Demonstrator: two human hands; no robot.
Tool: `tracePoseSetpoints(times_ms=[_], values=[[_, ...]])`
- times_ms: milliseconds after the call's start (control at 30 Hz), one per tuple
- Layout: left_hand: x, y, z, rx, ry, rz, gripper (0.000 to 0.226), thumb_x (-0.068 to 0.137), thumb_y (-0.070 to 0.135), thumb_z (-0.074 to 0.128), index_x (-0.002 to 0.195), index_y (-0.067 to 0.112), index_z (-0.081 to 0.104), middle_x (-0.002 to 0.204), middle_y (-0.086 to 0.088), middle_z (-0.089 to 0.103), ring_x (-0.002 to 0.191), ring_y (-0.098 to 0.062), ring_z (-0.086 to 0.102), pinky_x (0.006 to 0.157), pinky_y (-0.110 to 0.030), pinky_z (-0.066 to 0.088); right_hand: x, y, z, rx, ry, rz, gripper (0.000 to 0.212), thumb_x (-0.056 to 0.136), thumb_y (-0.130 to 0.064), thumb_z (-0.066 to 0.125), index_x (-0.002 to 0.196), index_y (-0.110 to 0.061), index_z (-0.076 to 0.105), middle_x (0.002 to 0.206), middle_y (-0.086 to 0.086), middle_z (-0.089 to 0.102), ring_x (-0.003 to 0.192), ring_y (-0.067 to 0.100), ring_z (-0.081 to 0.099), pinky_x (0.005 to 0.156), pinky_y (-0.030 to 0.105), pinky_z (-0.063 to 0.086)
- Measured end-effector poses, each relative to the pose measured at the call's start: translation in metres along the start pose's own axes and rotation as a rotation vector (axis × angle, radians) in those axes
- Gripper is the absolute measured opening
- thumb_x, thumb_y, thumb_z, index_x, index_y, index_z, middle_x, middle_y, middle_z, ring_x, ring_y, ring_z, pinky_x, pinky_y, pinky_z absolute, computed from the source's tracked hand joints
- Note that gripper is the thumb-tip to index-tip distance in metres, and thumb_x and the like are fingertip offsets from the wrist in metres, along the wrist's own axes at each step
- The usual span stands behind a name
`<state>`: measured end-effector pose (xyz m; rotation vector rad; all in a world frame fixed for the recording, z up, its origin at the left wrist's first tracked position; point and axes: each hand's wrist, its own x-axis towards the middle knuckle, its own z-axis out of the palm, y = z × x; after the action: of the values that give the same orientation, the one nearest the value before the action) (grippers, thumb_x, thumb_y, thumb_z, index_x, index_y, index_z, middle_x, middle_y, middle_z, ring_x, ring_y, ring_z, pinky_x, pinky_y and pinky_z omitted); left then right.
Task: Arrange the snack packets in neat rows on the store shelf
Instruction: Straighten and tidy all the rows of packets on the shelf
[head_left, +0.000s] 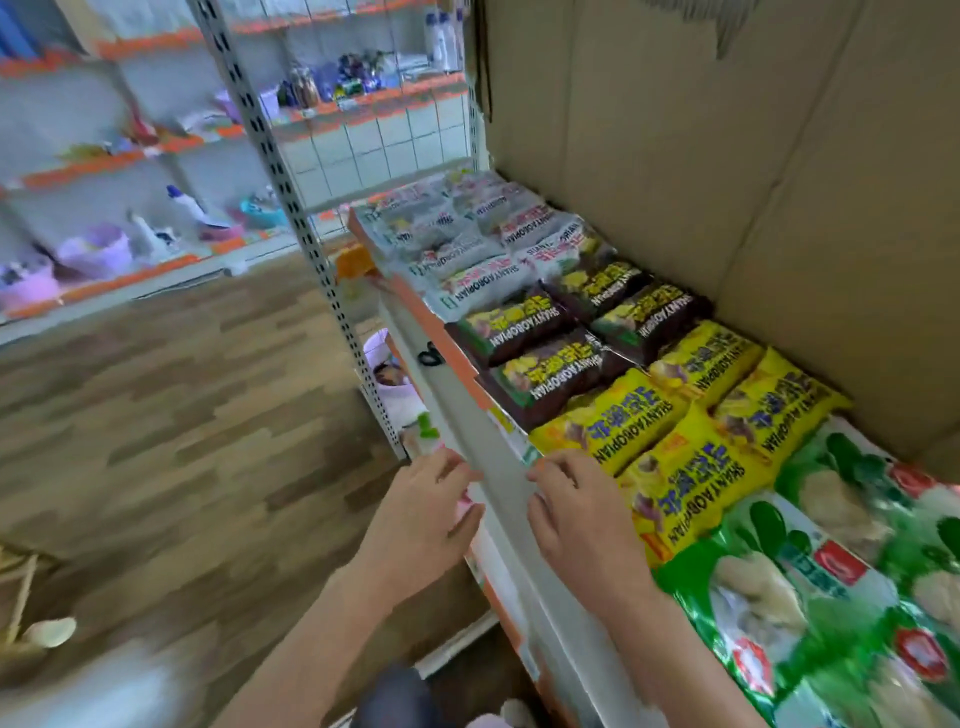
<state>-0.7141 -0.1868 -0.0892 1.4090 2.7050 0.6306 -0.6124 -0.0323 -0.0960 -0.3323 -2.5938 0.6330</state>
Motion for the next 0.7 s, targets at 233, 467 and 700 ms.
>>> tracePoseSetpoints(times_ms=[233,467,700], values=[[0.104,-0.079,-0.012,-0.109,0.057,0.061,0.033,0.082,0.029,0.054,0.113,0.017,0.060,0.111,0.000,0.057,0.099,-0.021,0.057,0.086,-0.033,0.048,0.094,-0.007,0.038,-0.095,0.078,0.114,0.025,0.079,-0.026,0.045,0.086,-0.013,0.064,0.093,0.005,0.059,0.085,0.025,0.058,0.072,0.036,0.052],[0.200,-0.187,-0.046,-0.133,-0.052,0.209,0.032,0.090,0.021,0.056,0.122,0.014,0.055,0.119,-0.003,0.052,0.108,-0.020,0.050,0.089,-0.032,0.043,0.220,-0.024,0.104,-0.210,0.049,0.318,0.036,0.083,-0.028,0.042,0.095,-0.007,0.068,0.105,0.010,0.062,0.097,0.030,0.057,0.083,0.042,0.051],[0.270,-0.270,-0.076,-0.142,-0.126,0.256,0.033,0.095,0.024,0.049,0.126,0.015,0.049,0.128,-0.003,0.045,0.112,-0.022,0.049,0.088,-0.034,0.043,0.321,-0.040,0.143,-0.276,-0.053,0.465,0.037,0.096,-0.030,0.043,0.128,-0.013,0.052,0.143,0.004,0.039,0.131,0.021,0.031,0.108,0.035,0.027]])
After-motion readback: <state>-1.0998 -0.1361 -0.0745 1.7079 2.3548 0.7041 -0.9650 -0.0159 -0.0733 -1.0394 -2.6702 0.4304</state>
